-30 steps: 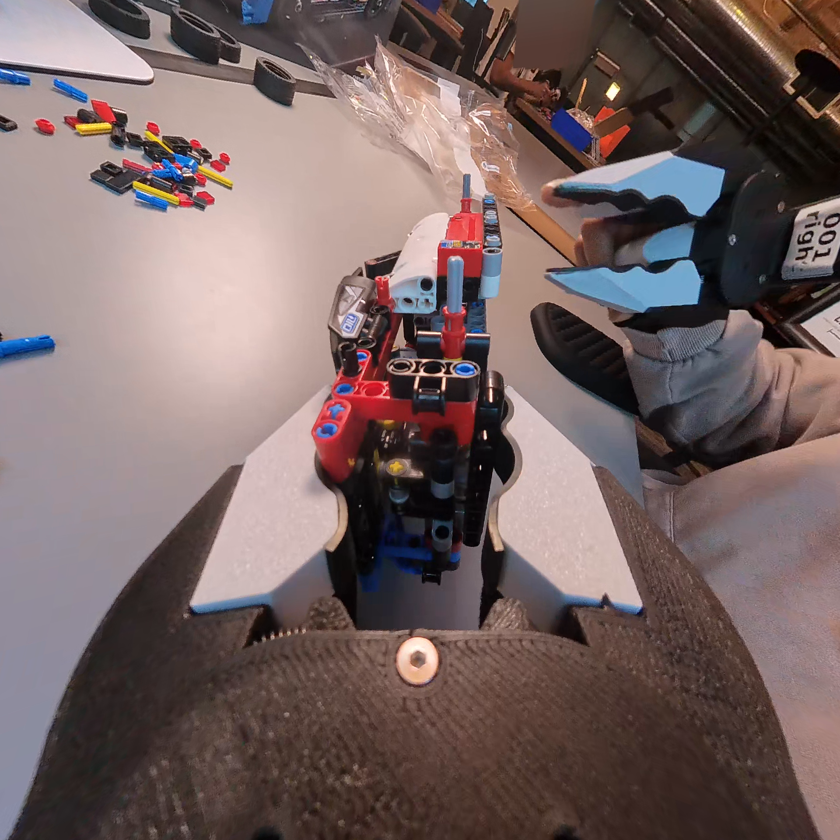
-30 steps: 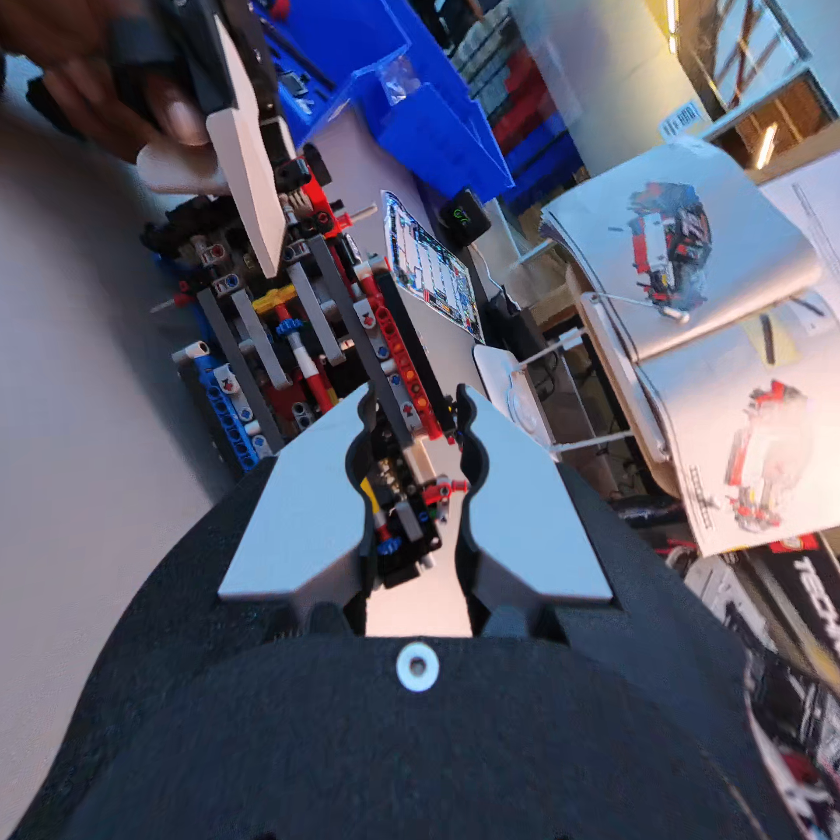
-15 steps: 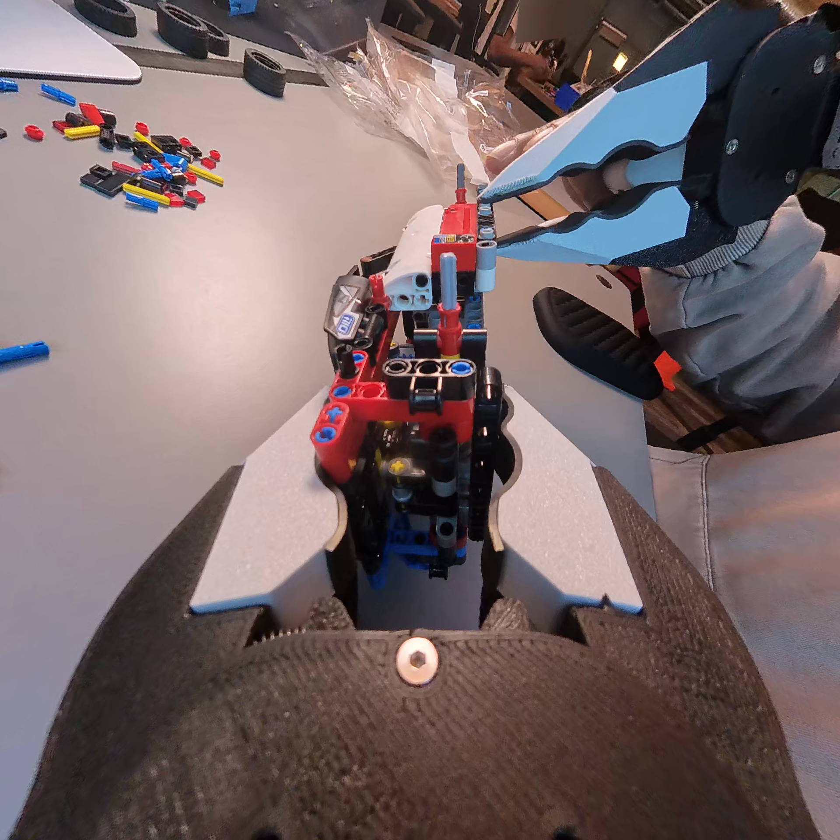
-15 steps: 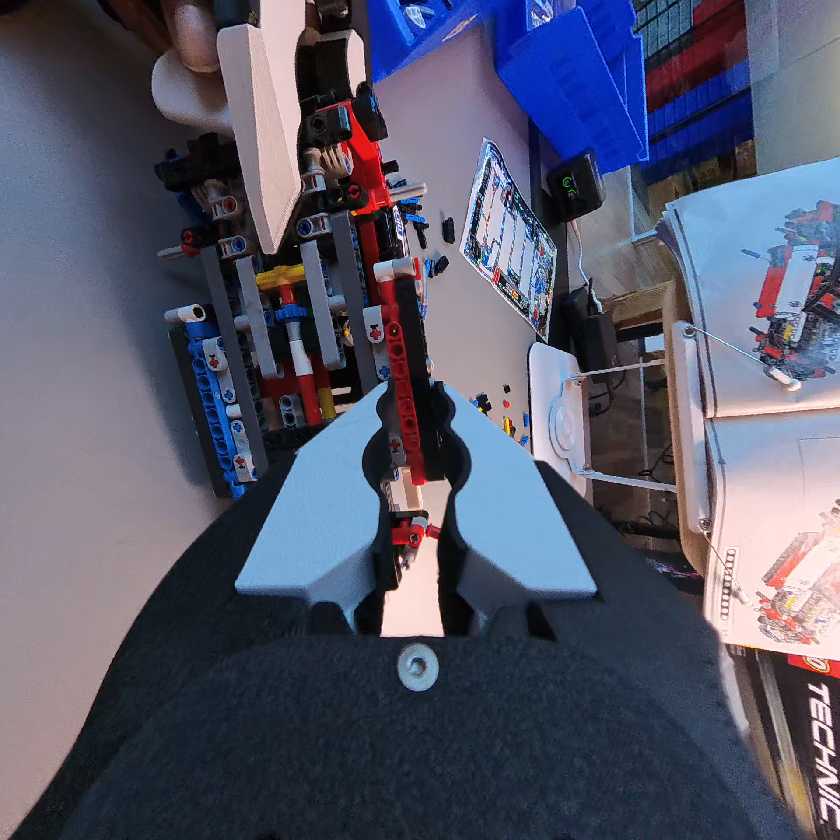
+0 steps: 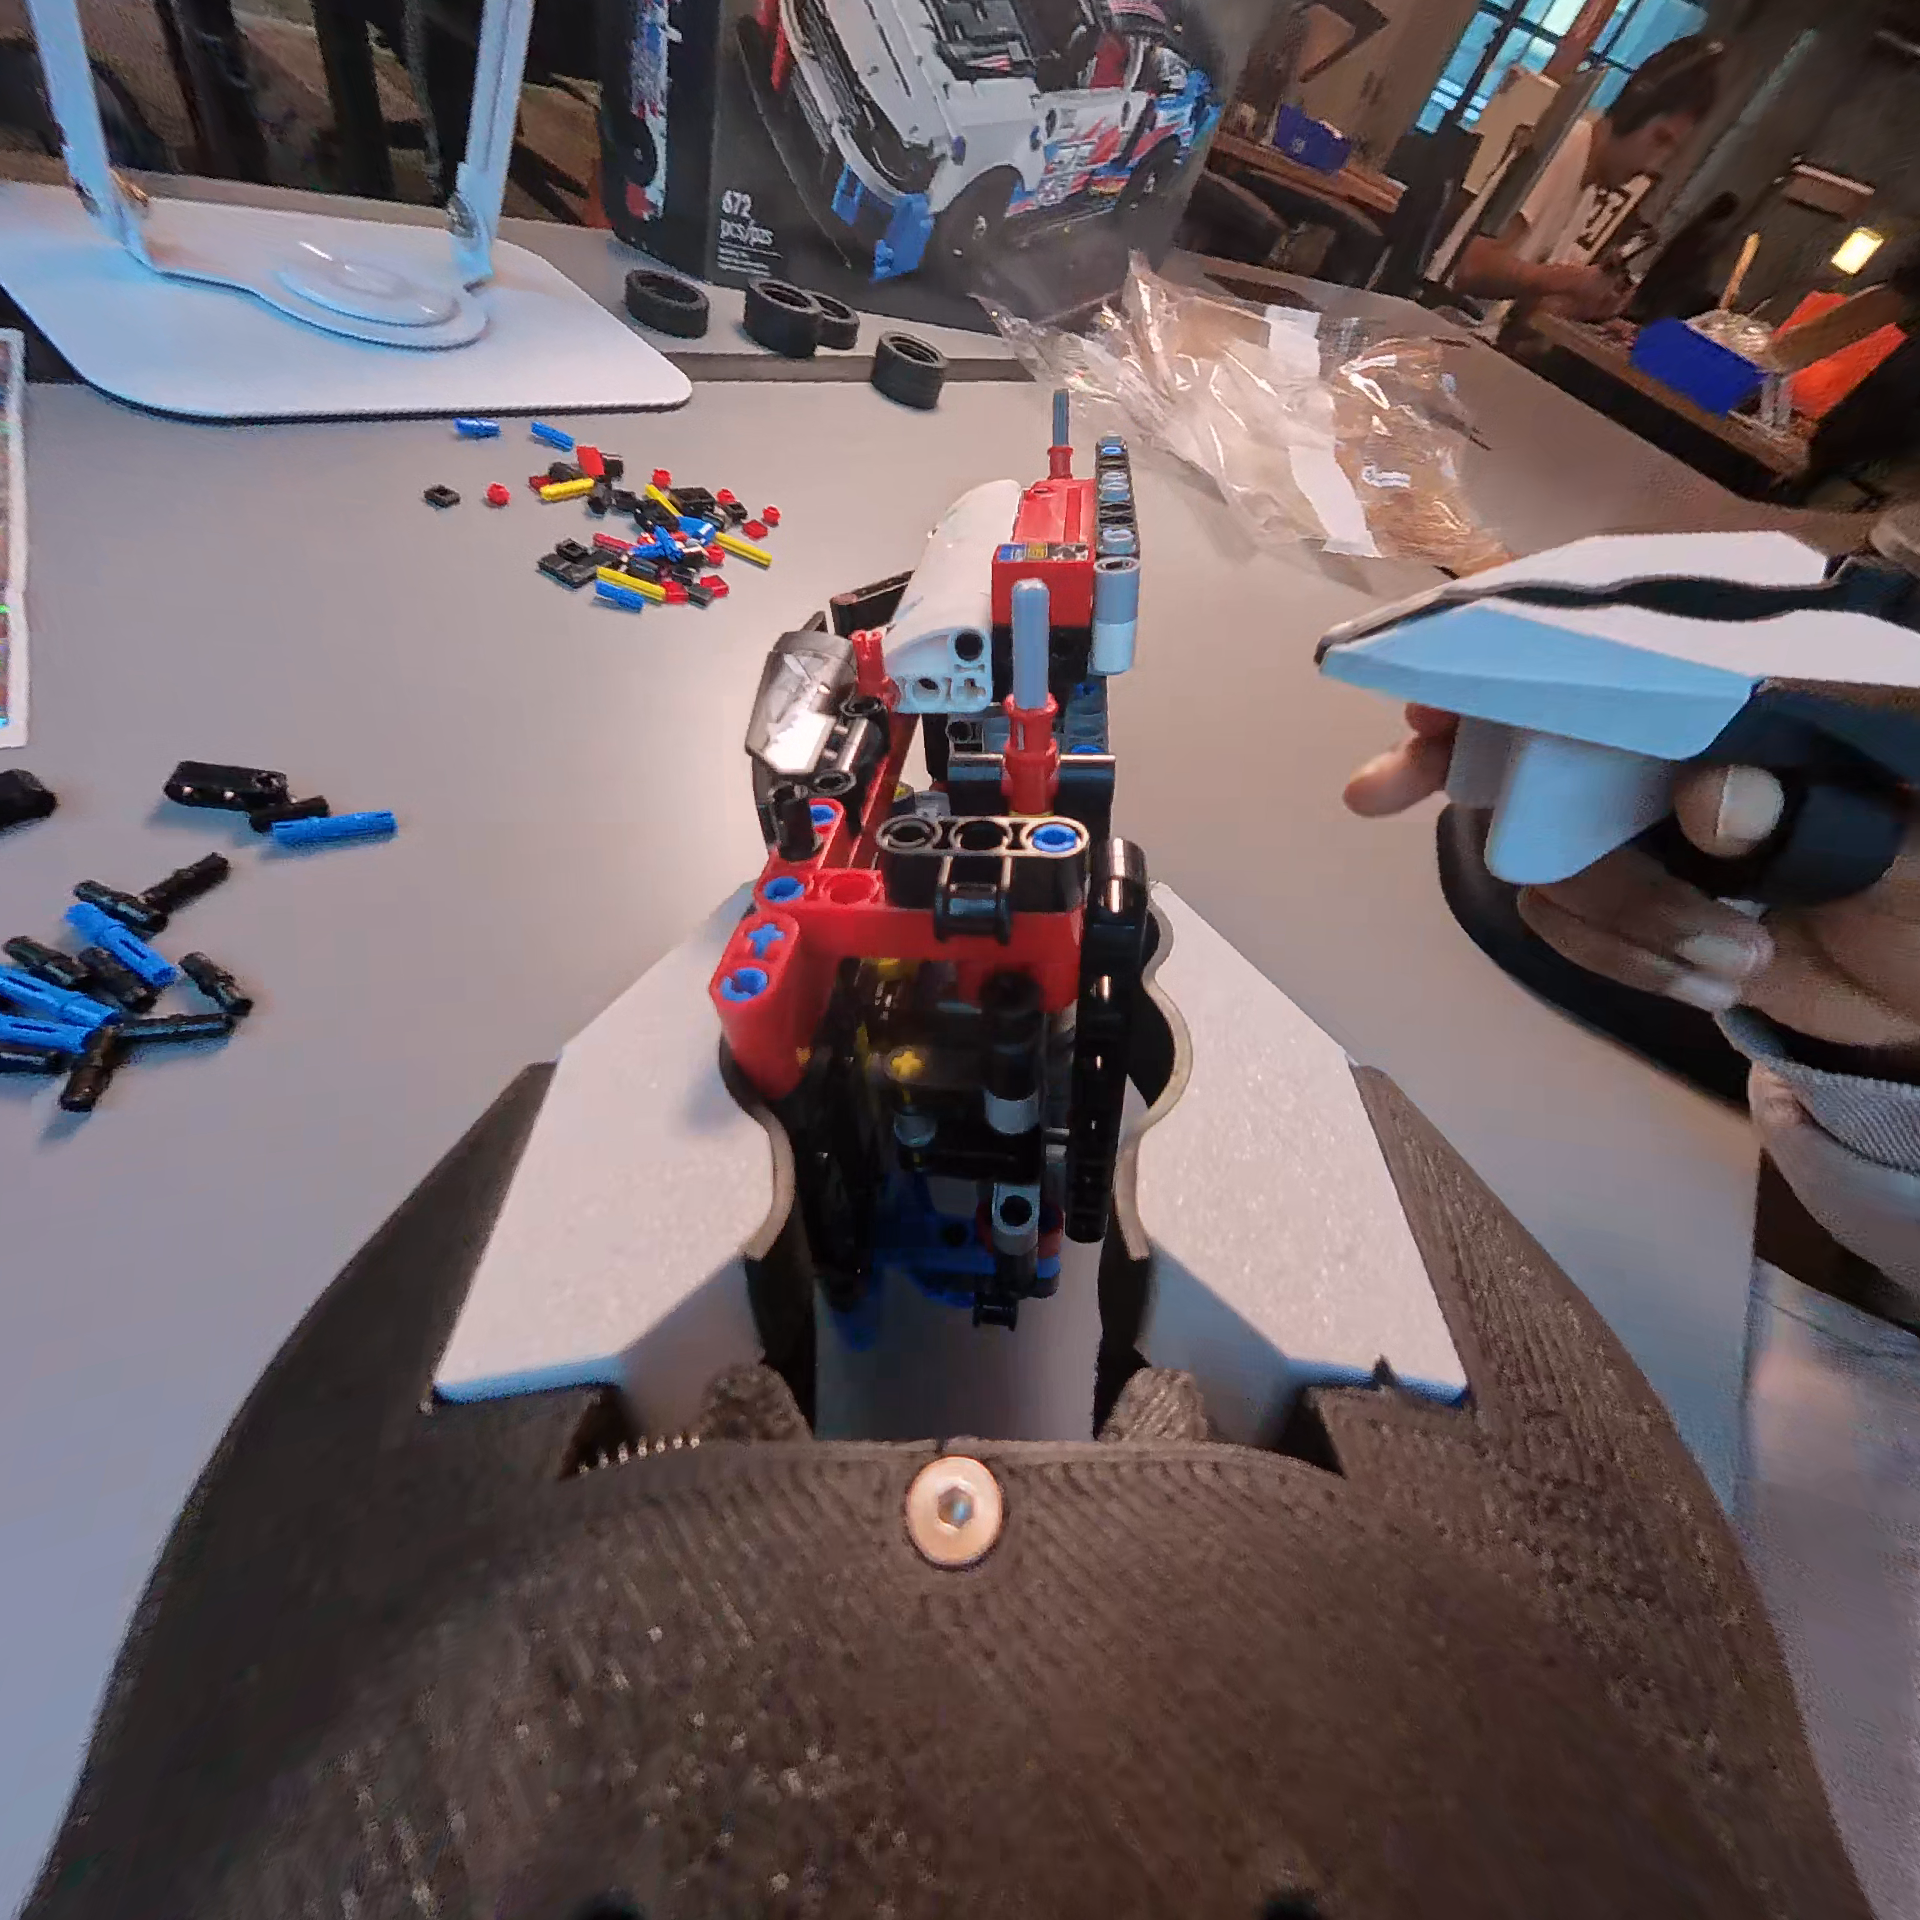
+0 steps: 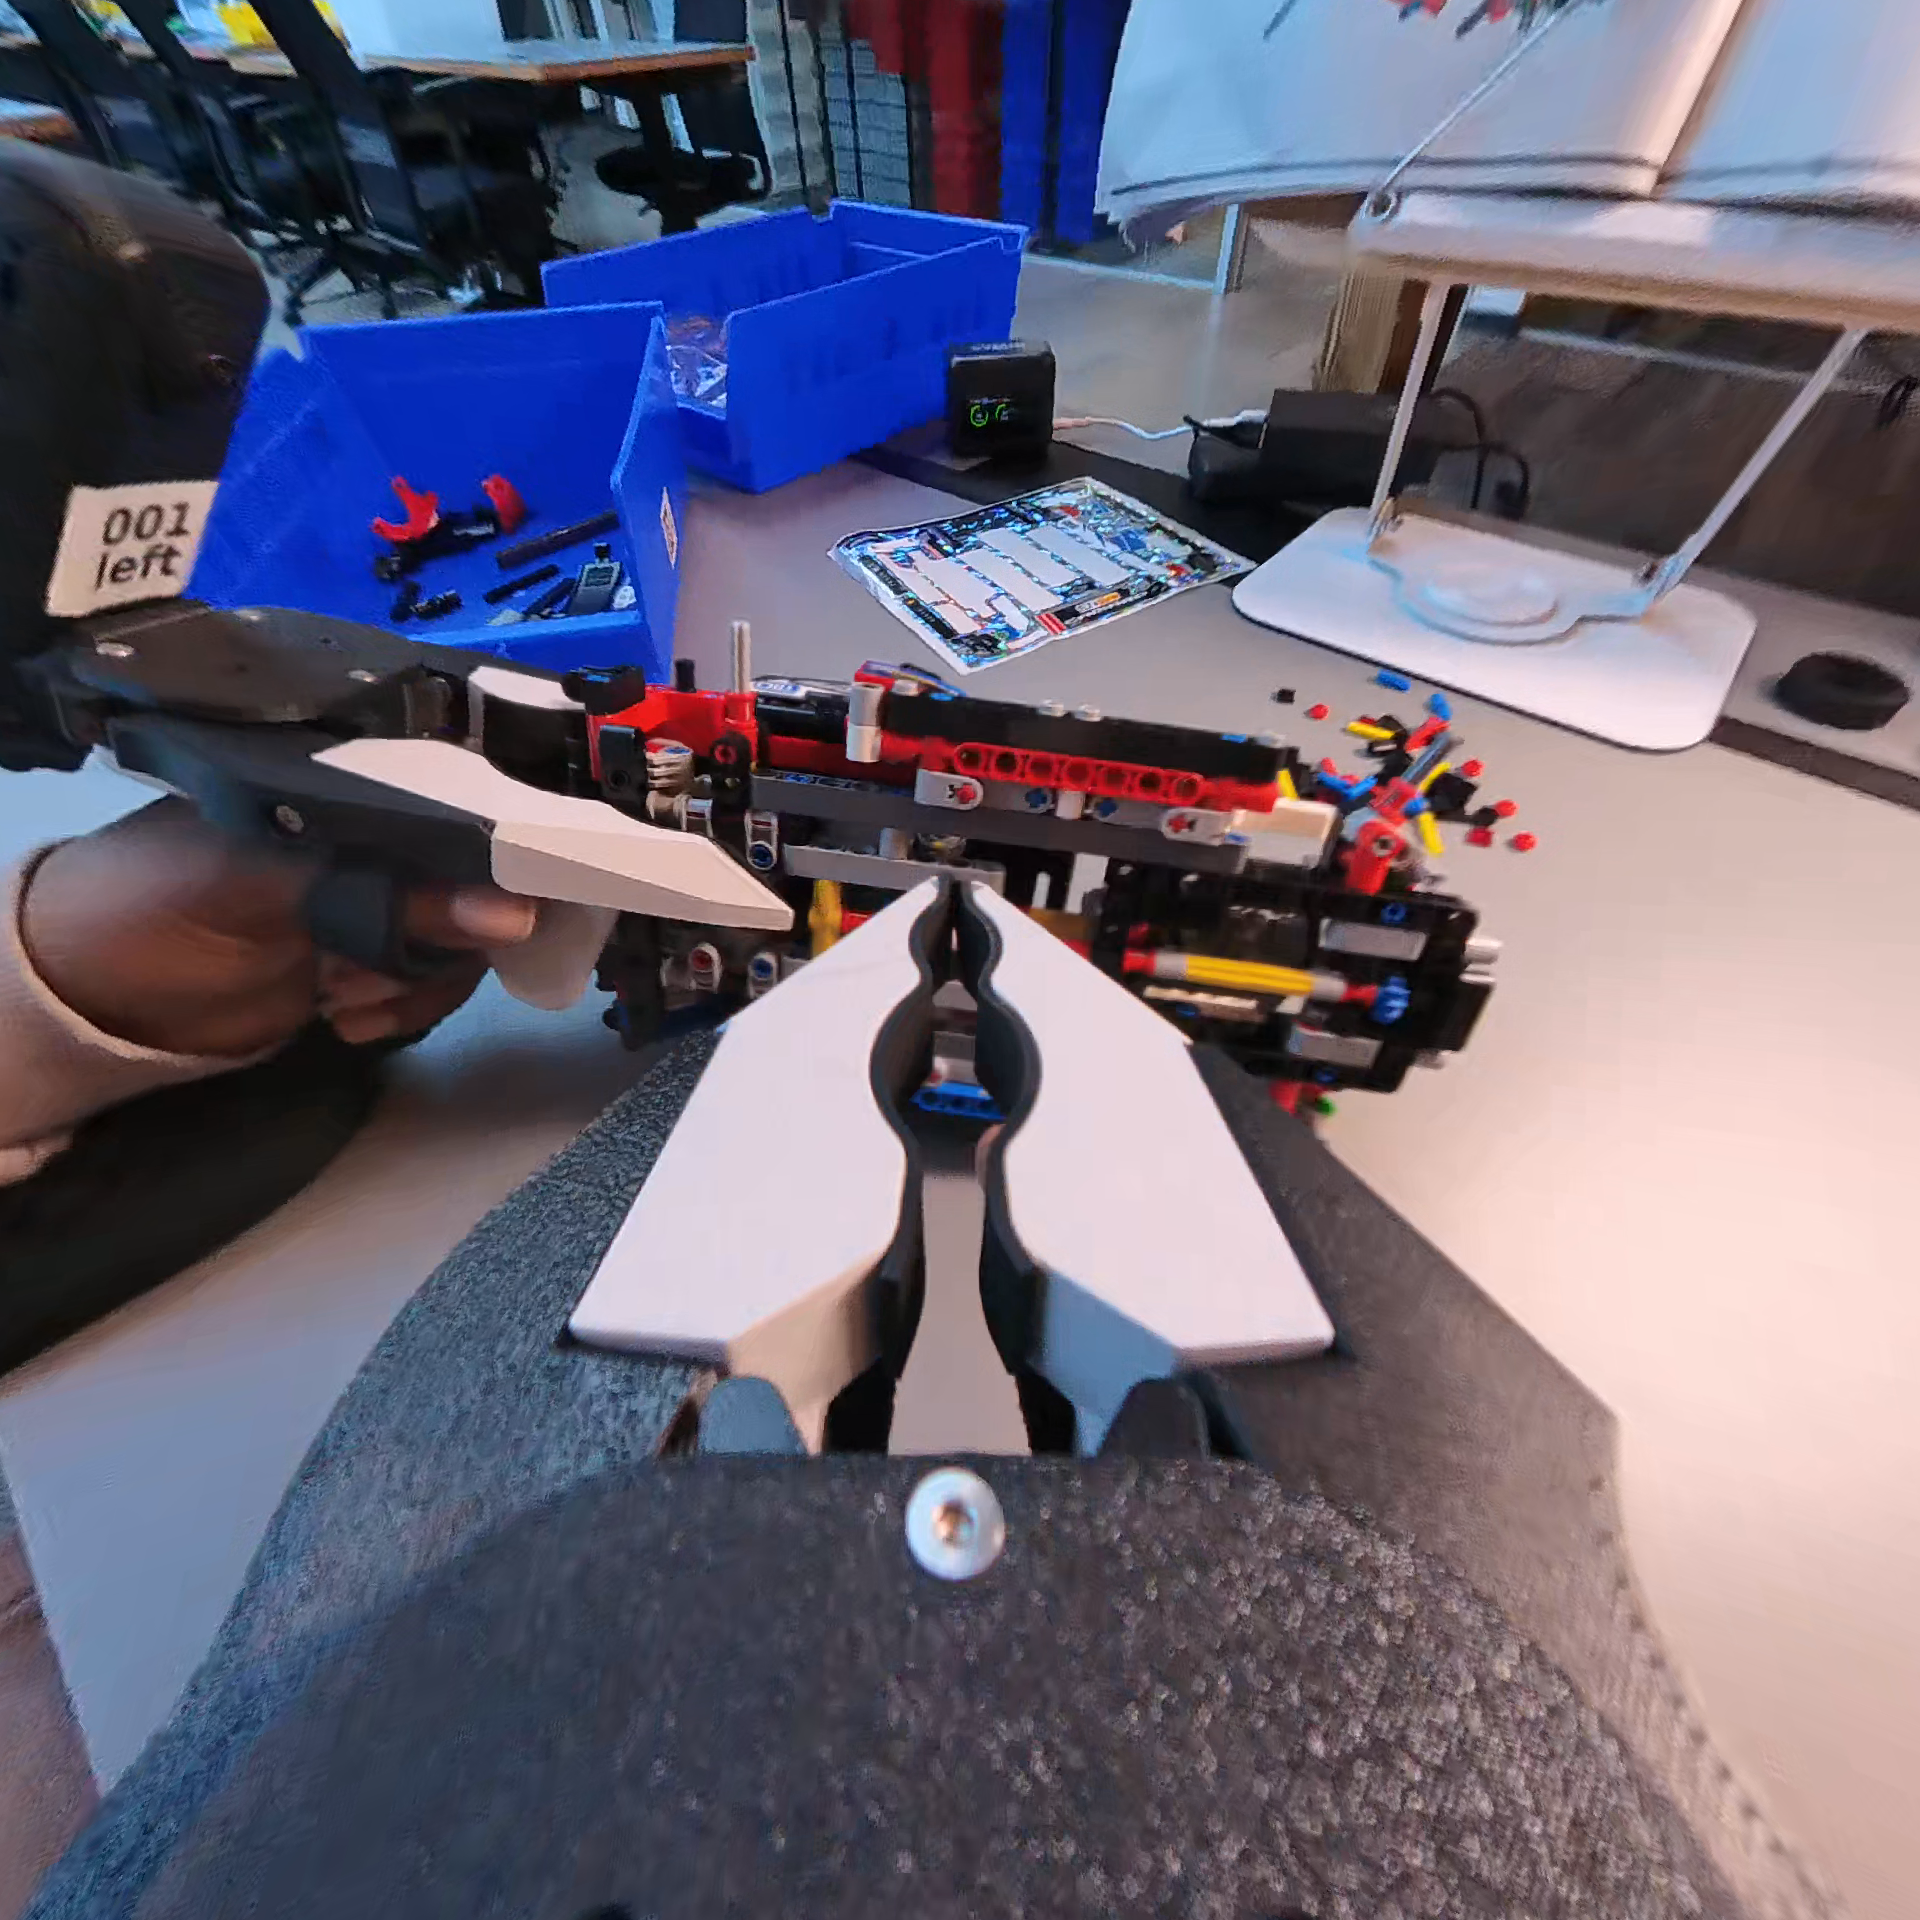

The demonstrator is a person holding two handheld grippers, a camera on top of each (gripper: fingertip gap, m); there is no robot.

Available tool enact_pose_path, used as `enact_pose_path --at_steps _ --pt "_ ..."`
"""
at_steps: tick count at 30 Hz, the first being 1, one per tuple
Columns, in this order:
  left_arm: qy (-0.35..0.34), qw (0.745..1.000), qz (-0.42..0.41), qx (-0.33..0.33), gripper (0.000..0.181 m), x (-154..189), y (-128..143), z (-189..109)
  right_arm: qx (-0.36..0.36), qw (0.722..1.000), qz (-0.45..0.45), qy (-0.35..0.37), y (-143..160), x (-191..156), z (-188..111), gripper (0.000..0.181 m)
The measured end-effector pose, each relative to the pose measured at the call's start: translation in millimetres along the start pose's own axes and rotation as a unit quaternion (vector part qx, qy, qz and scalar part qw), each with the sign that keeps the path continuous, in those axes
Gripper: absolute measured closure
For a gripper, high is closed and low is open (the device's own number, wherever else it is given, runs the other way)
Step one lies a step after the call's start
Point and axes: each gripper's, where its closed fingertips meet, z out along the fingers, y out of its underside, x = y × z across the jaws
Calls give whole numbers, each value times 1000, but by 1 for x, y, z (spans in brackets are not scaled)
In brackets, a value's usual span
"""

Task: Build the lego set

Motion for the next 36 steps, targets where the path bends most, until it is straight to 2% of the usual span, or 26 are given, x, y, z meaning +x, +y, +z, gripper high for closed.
enact_pose_path --at_steps 3,8,14,21,27,30,31,34,36 --pt "-21 1000 8 9 118 3 -1 1 -21 999 37 -16 10 -15 14 181" --pt "-57 998 4 15 118 2 -4 3 -60 998 20 25 37 -22 39 181" --pt "-93 995 -11 18 118 -4 -8 -1 -111 993 -17 32 48 -28 43 181" --pt "-104 994 11 20 118 0 -9 -1 -123 990 -44 61 38 -9 40 181" --pt "-96 994 45 19 118 0 -10 -5 -91 992 -19 80 26 34 22 181" --pt "-78 985 151 13 117 8 -12 -8 -25 998 -21 55 9 48 -2 181" --pt "-70 976 206 11 116 12 -12 -9 -3 998 -33 51 3 53 -12 174" --pt "-42 922 386 9 116 27 -8 -11 14 992 -126 27 -1 62 -42 142" --pt "-25 878 477 17 115 35 -4 -11 -42 972 -230 -2 18 63 -54 110"
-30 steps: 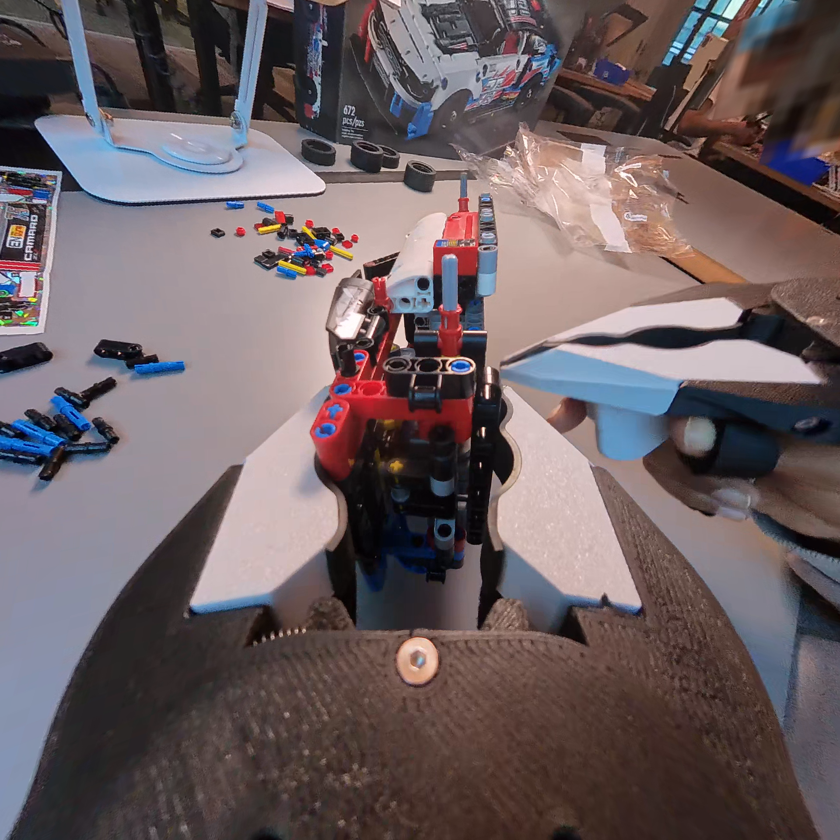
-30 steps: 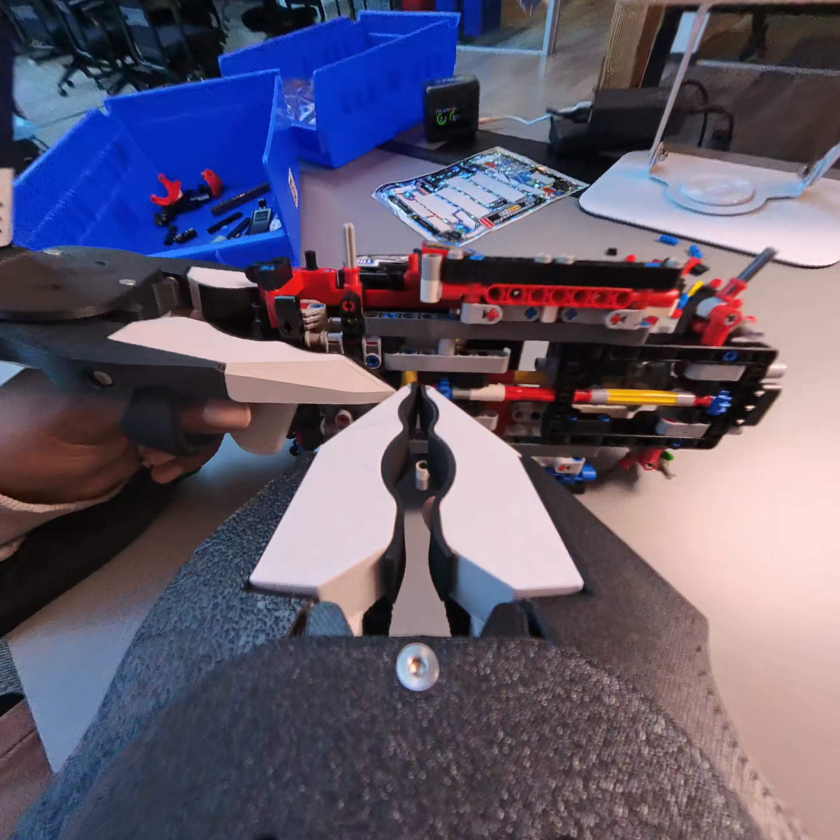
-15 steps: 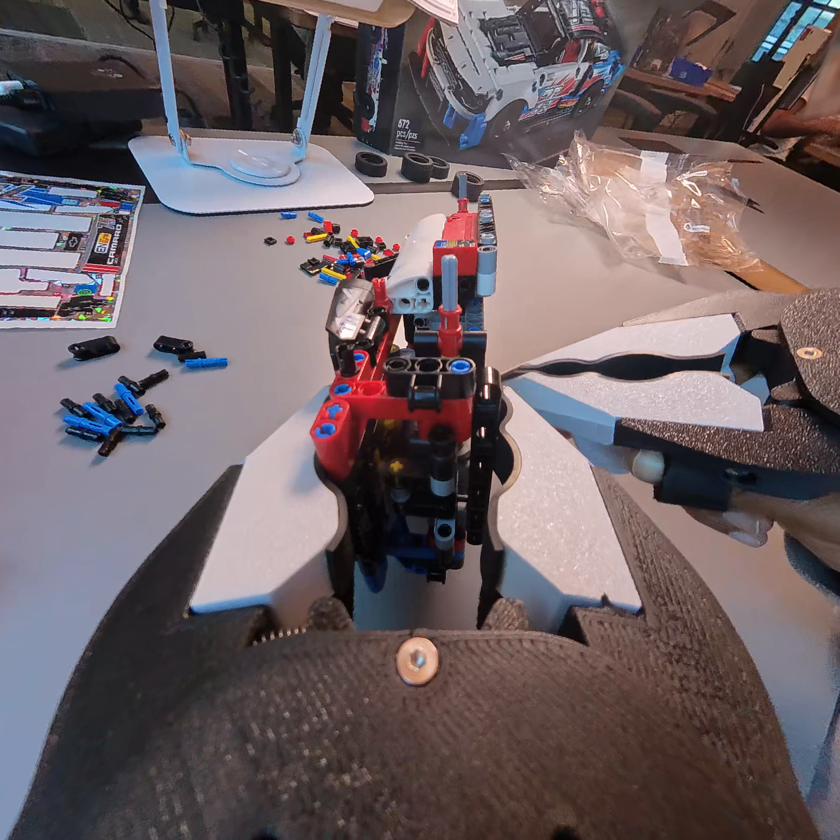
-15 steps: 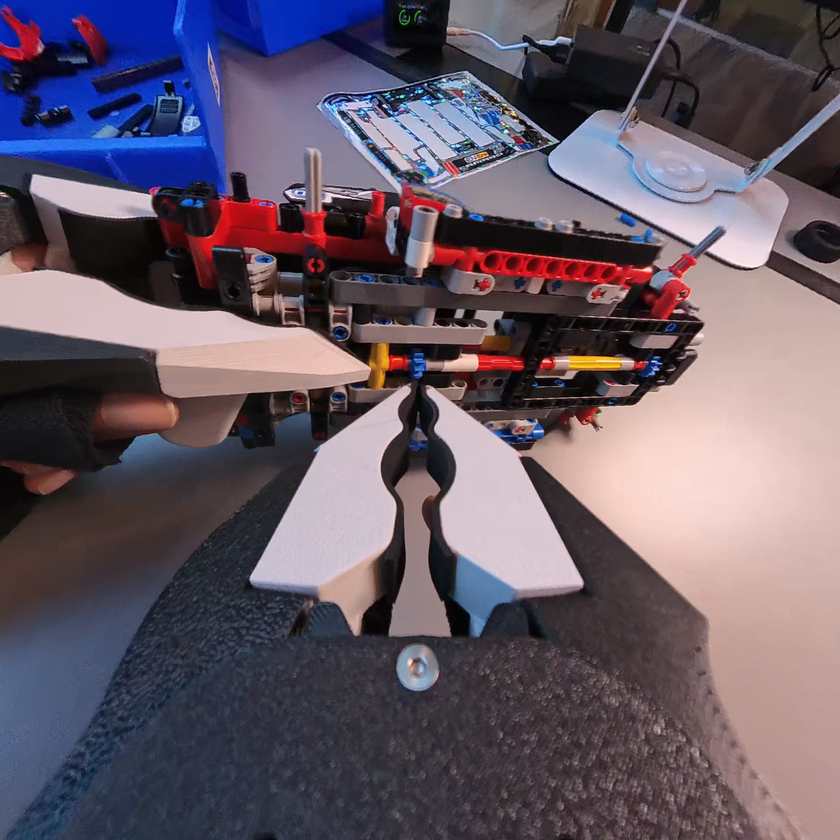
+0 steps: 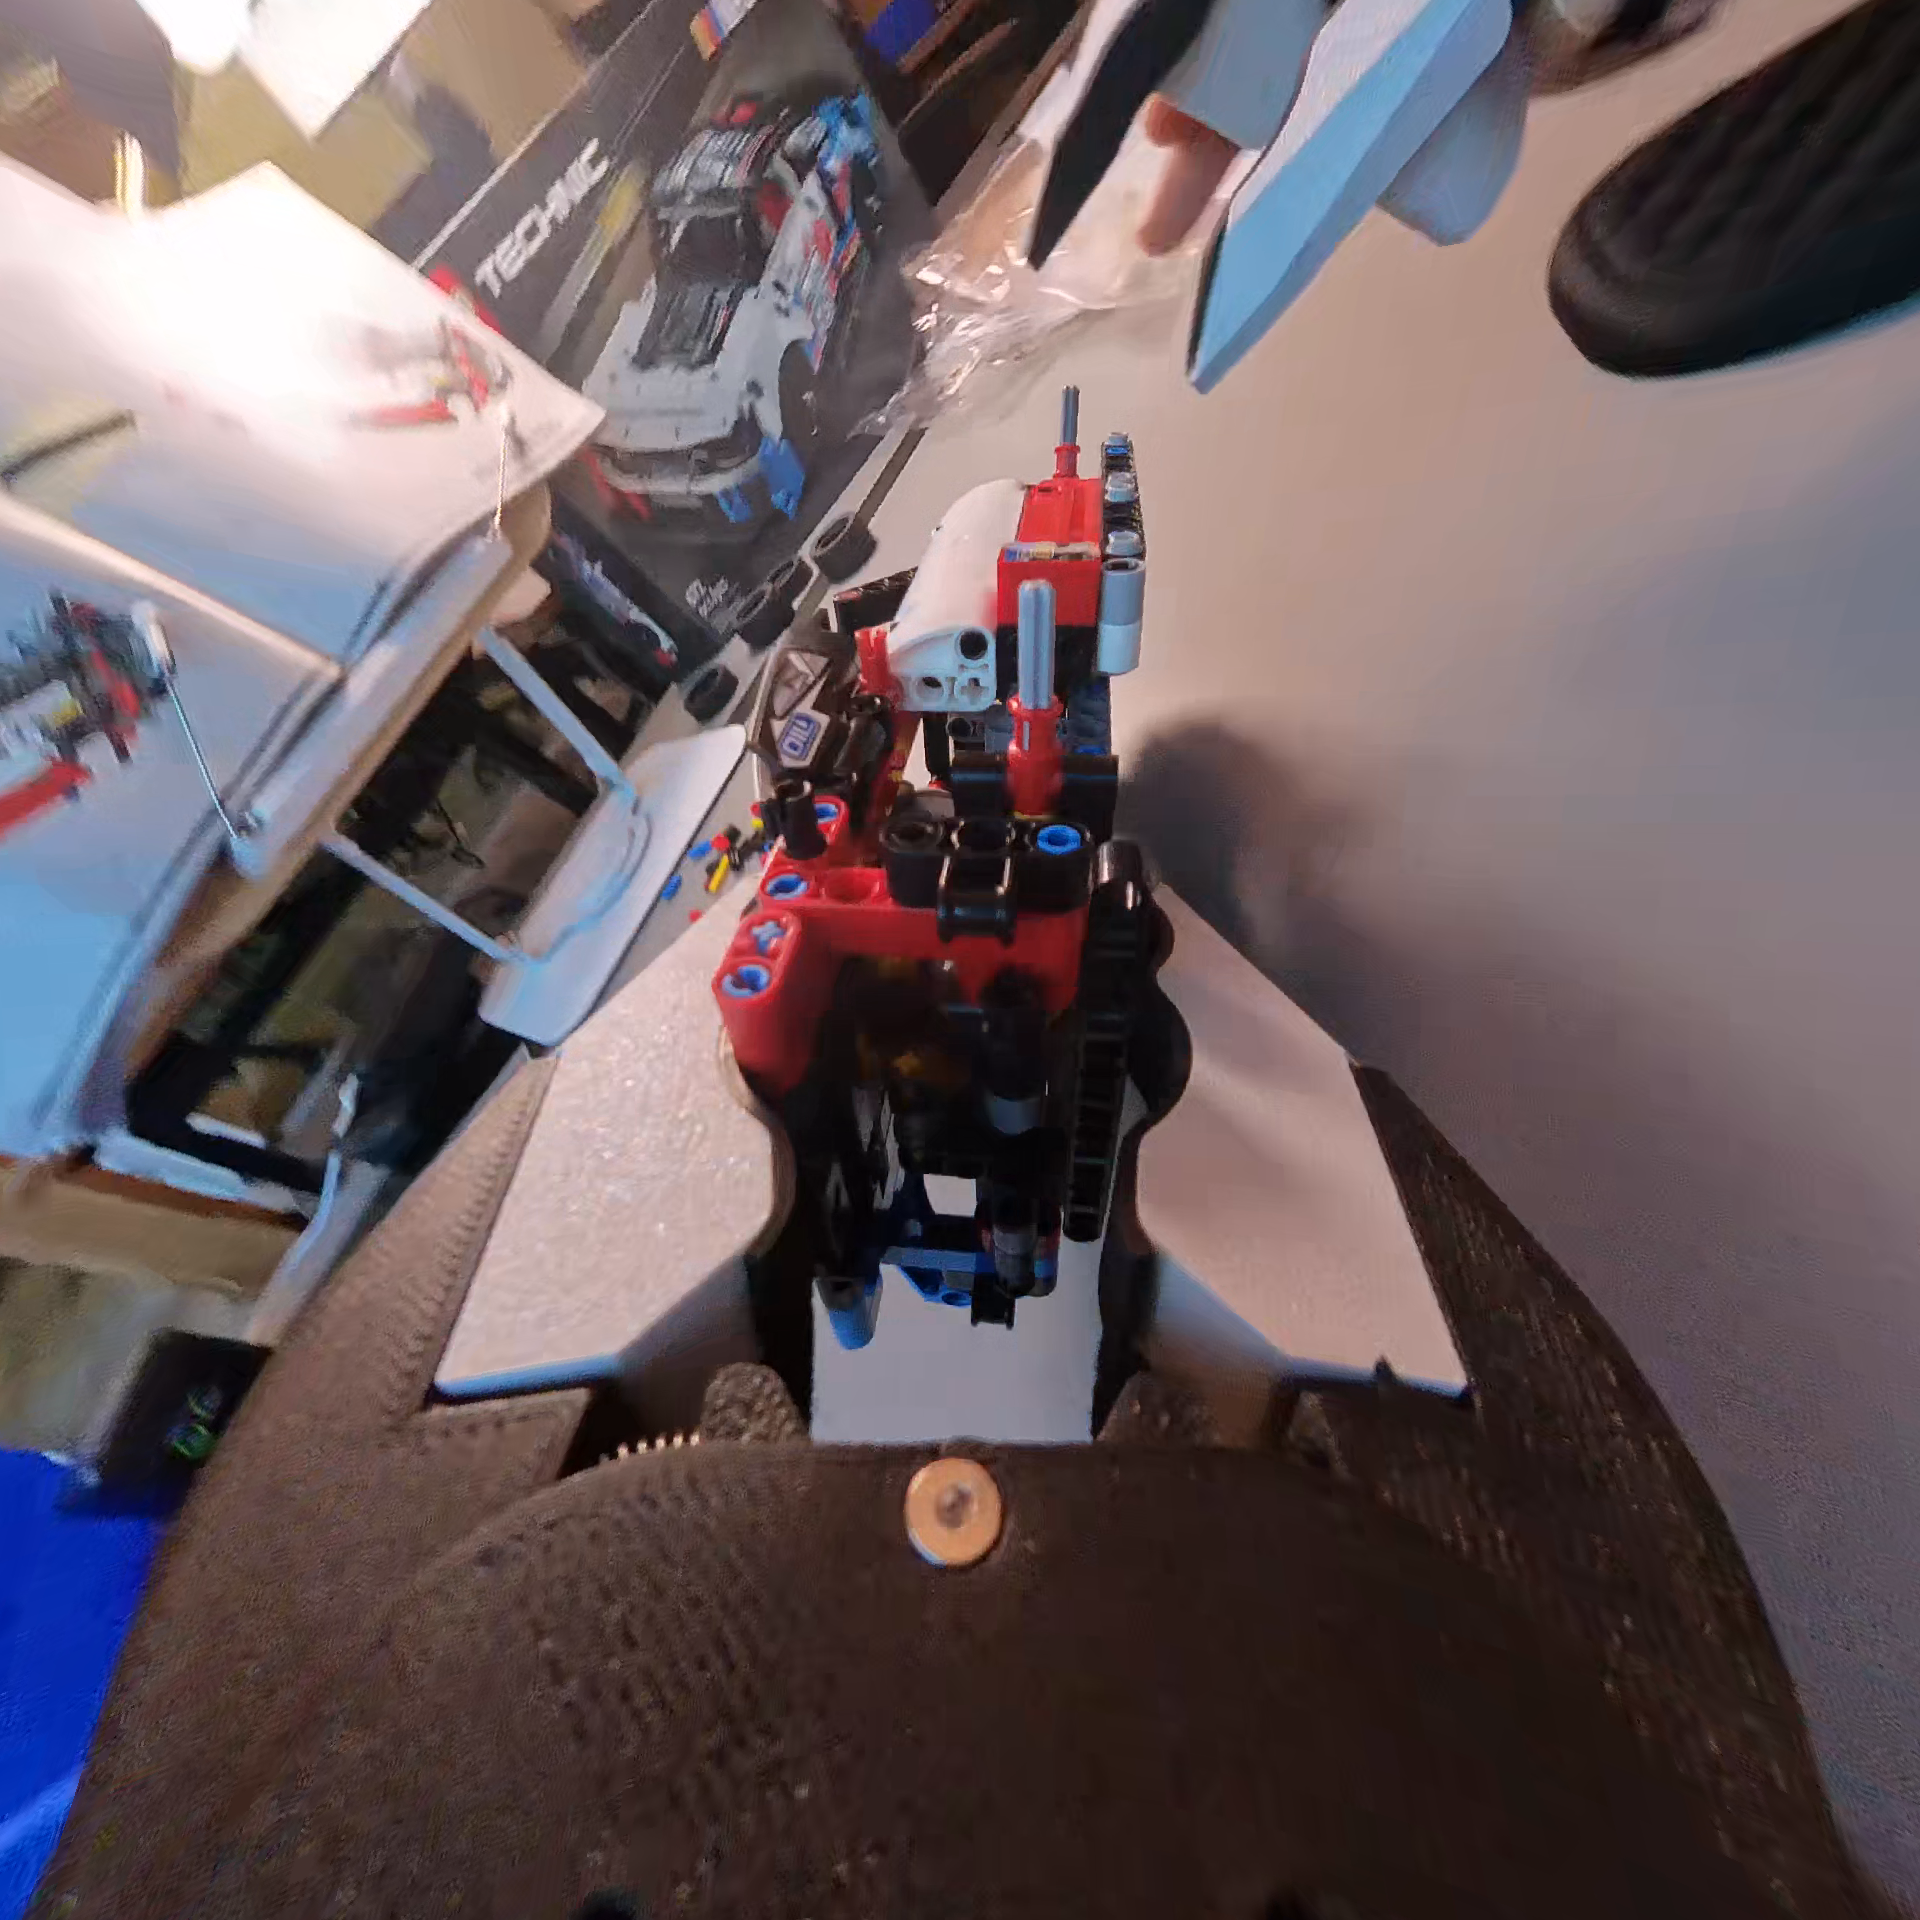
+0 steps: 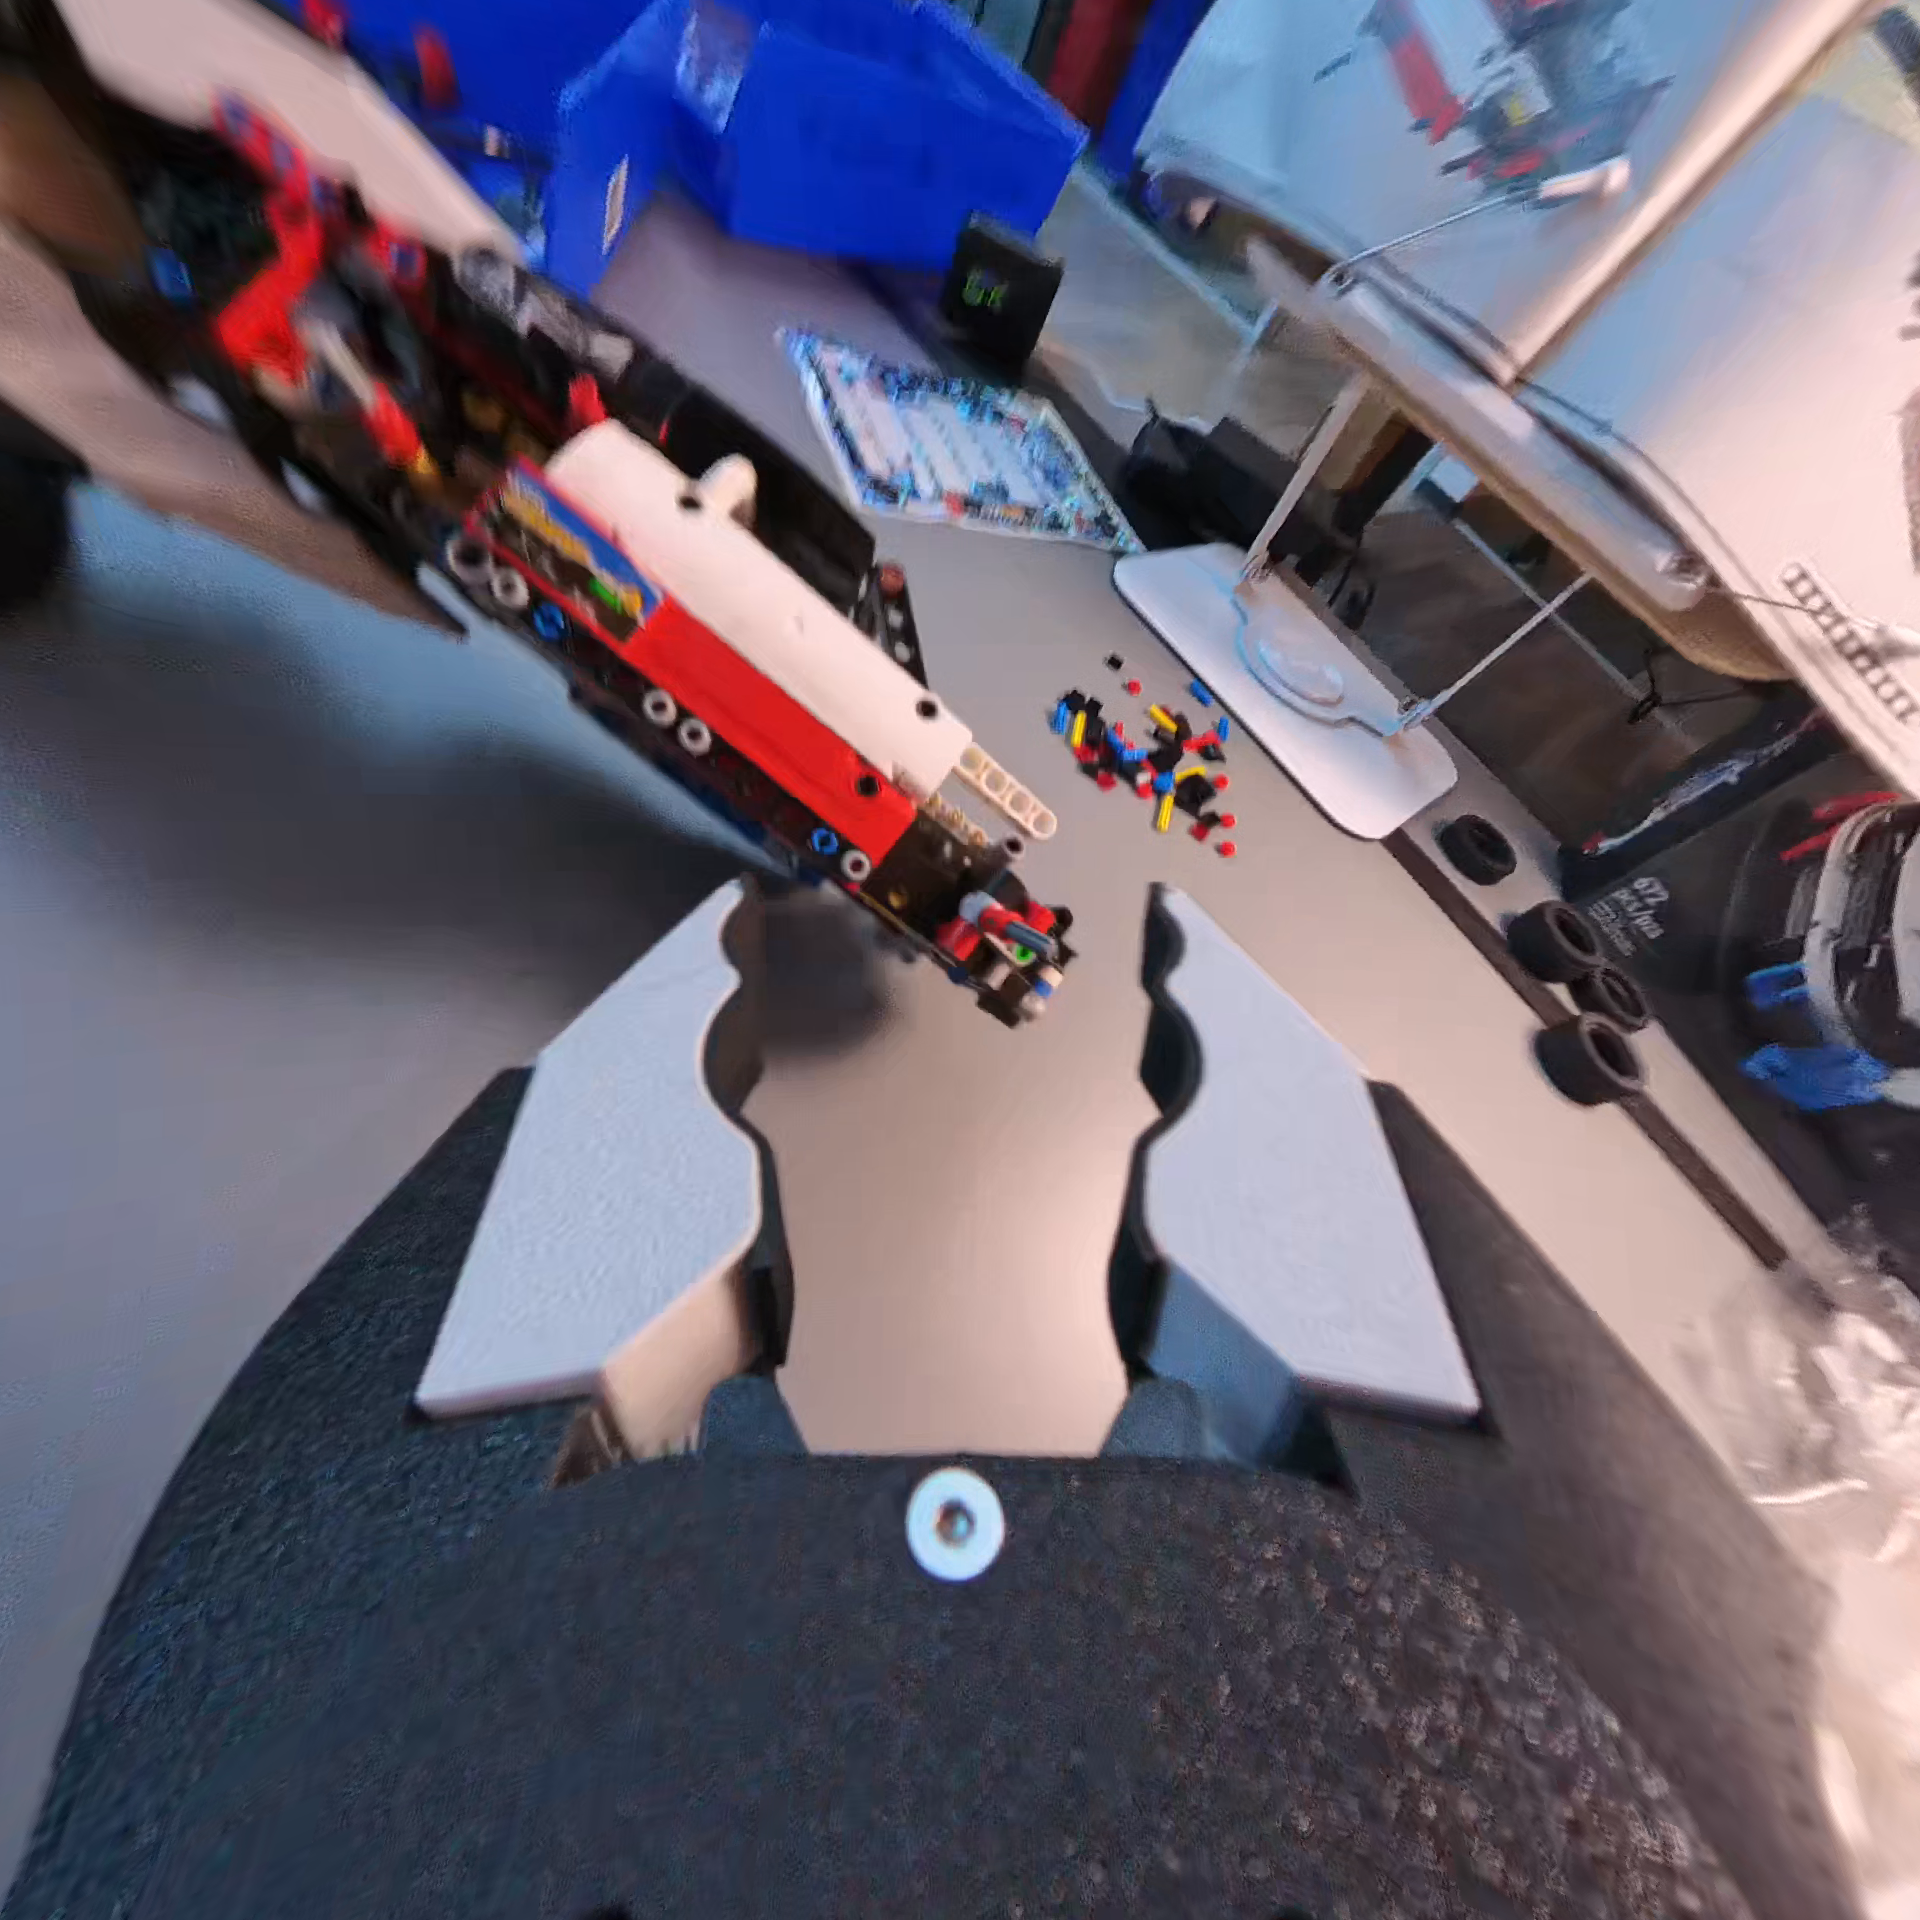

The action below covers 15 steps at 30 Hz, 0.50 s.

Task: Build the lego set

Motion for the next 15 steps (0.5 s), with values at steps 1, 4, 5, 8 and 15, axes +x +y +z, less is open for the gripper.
enact_pose_path --at_steps 1,4,5,8,15 --pt "3 999 39 8 116 3 -2 0 -35 998 -53 -5 14 -1 -1 91" --pt "-1 992 127 23 116 12 -6 6 -71 976 -207 4 38 -2 9 80" --pt "-5 988 154 26 116 16 -7 8 -68 968 -243 4 42 -4 15 81" --pt "-10 978 205 37 116 25 -12 15 -68 937 -343 32 52 -1 34 93" --pt "9 982 190 4 101 25 7 15 -49 940 -331 71 59 0 42 140"
